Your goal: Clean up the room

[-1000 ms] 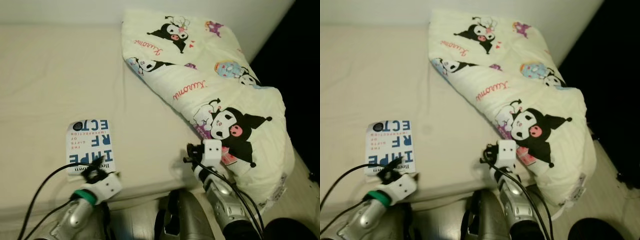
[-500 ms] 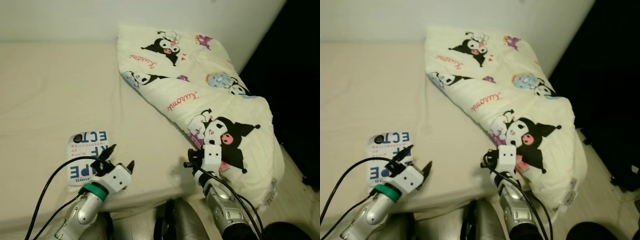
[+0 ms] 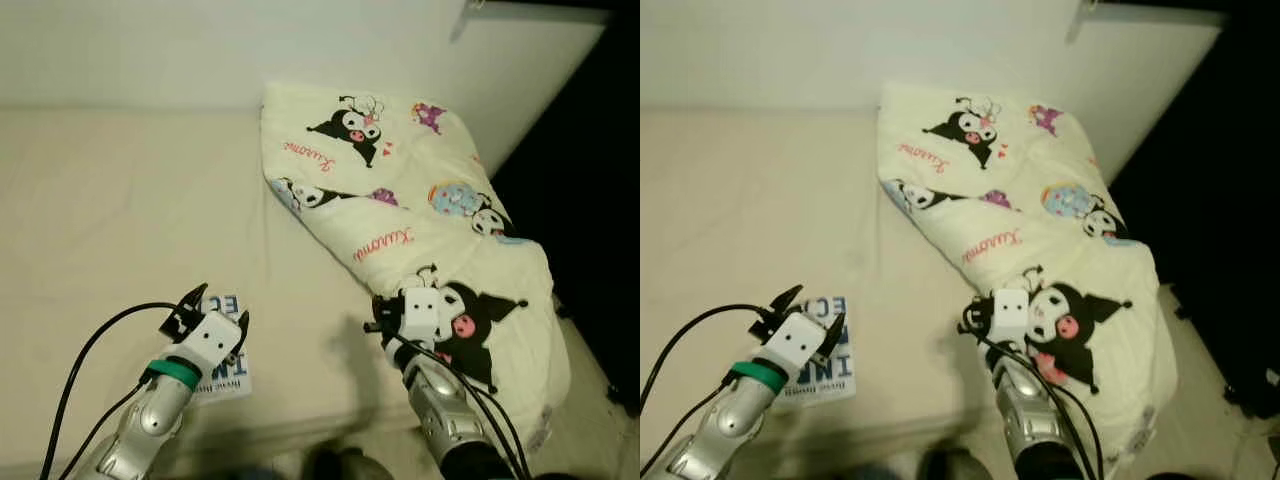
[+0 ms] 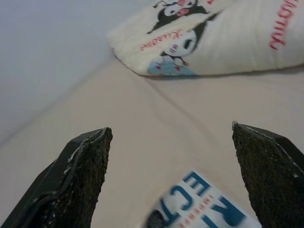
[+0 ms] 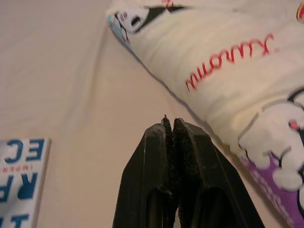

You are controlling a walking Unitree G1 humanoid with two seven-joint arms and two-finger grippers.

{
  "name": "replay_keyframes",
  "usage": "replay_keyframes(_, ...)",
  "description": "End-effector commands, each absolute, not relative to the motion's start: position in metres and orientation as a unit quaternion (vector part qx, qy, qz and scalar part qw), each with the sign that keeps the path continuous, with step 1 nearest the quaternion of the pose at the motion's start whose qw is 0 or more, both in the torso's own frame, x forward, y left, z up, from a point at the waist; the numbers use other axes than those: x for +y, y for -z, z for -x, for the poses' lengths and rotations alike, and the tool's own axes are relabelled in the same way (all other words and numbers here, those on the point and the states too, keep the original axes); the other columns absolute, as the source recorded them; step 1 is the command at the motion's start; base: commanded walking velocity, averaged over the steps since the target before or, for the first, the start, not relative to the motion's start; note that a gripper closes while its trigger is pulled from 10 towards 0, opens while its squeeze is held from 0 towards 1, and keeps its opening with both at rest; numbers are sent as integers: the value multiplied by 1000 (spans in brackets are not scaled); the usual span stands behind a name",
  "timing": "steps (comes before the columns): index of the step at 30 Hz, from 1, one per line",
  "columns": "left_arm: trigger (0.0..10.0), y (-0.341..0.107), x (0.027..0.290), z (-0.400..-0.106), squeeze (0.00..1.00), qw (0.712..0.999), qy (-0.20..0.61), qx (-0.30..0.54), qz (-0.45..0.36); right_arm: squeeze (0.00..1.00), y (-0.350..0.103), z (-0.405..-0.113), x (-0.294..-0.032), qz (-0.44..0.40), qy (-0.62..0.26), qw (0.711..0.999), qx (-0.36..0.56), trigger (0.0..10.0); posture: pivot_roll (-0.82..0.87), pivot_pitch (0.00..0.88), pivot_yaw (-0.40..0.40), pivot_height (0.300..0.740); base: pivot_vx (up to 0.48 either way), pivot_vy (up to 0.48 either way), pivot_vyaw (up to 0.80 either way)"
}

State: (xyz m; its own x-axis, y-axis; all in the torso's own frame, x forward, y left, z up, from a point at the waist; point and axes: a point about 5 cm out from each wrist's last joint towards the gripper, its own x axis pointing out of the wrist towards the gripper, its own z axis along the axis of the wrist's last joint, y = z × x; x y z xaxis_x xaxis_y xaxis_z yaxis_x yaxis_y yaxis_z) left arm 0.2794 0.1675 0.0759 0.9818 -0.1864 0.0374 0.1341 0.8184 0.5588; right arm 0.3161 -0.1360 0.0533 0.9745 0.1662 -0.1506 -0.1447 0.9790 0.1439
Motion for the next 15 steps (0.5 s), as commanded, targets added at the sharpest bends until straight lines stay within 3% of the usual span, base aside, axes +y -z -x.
replay_keyframes(1,10000,-63,167,-274,0,953,92,-14,-289,0,-41,-310,-143,-63,-64,991,104,10000,28,60,-31,740,0,0,0)
replay_keyframes(2,10000,-46,174,-272,0,961,79,43,-261,0,-29,-303,-146,-41,-64,989,129,10000,28,48,-28,740,0,0,0)
replay_keyframes(7,10000,-15,182,-260,0,973,35,137,-181,0,2,-281,-153,-12,-73,976,203,10000,29,35,-24,740,0,0,0)
replay_keyframes(15,10000,30,180,-235,0,955,41,253,-146,0,40,-245,-167,-5,-54,952,300,10000,32,0,-12,740,0,0,0)
